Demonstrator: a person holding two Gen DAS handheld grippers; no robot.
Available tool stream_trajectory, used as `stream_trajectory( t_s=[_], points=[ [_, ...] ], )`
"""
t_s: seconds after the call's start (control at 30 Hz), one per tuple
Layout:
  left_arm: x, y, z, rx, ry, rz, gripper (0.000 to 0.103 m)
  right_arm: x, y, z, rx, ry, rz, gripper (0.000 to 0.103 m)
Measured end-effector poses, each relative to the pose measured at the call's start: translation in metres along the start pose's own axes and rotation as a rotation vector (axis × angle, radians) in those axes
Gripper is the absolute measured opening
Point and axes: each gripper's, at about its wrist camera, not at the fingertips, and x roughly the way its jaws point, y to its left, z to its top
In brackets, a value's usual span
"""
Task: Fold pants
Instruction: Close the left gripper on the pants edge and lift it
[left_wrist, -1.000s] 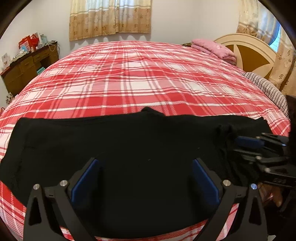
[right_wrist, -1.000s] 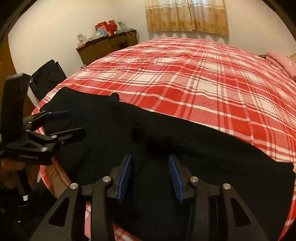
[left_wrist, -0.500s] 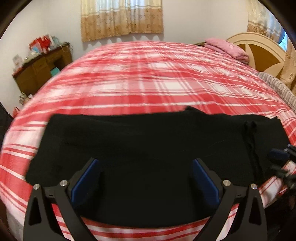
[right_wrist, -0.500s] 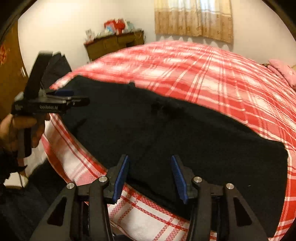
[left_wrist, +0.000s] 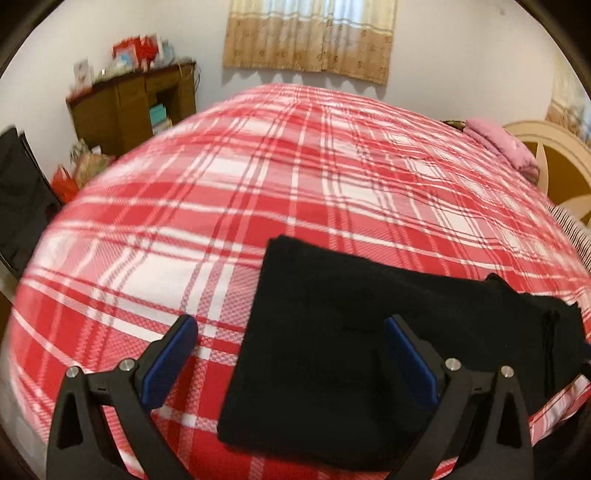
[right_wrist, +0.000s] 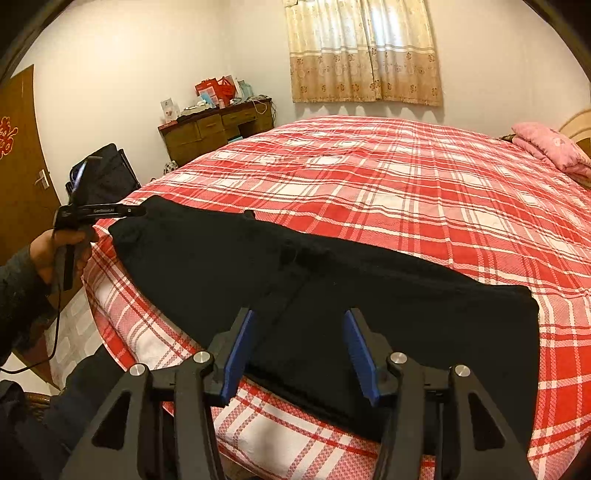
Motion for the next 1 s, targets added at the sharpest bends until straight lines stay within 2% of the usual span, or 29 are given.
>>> stream_trajectory(
  t_s=[0.03, 0.1, 0.23, 0.3, 0.33, 0.37, 0.4, 0.43, 0.77, 0.8, 0.87, 0.9, 1.0],
  points=[
    [0.006, 0.003, -0.001, -0.017, 0.016, -0.017, 0.102, -0.002, 0.0, 0.0, 0.001, -0.005, -0.002, 0.053],
    [0.008, 0.002, -0.001, -0.004, -0.007, -0.027, 0.102, -0.006, -0.002, -0.001, 0.005, -0.011, -0.004, 0.053],
    [0.008, -0.002, -0.001, 0.004, -0.005, -0.04, 0.1, -0.01, -0.008, -0.008, 0.035, -0.017, -0.014, 0.053],
    [0.007, -0.003, -0.002, 0.015, -0.002, -0.038, 0.094, -0.011, -0.011, -0.011, 0.057, -0.018, -0.013, 0.053],
    [0.006, -0.002, -0.002, 0.018, -0.002, -0.046, 0.084, -0.012, -0.012, -0.012, 0.065, -0.019, -0.015, 0.053],
    [0.005, -0.002, -0.002, 0.02, 0.002, -0.057, 0.069, -0.012, -0.012, -0.013, 0.069, -0.019, -0.015, 0.053],
    [0.003, -0.001, -0.002, 0.016, 0.004, -0.066, 0.058, -0.011, -0.012, -0.013, 0.071, -0.018, -0.015, 0.053],
    [0.002, -0.001, -0.002, 0.01, 0.013, -0.08, 0.052, -0.01, -0.012, -0.014, 0.072, -0.016, -0.016, 0.053],
    [0.008, -0.007, -0.006, 0.067, 0.001, -0.07, 0.053, -0.008, -0.007, -0.017, 0.064, -0.01, -0.018, 0.053],
    [0.007, -0.005, -0.006, 0.061, -0.001, -0.08, 0.049, -0.009, -0.007, -0.017, 0.067, -0.013, -0.019, 0.053],
    [0.003, -0.001, -0.005, 0.038, 0.005, -0.14, 0.022, -0.011, -0.007, -0.016, 0.069, -0.02, -0.024, 0.053],
    [0.0, 0.0, -0.004, 0.018, 0.008, -0.174, 0.022, -0.013, -0.008, -0.016, 0.069, -0.028, -0.026, 0.053],
    [-0.014, -0.009, -0.004, 0.036, -0.023, -0.166, 0.022, -0.018, -0.009, -0.014, 0.07, -0.043, -0.034, 0.053]
  ],
)
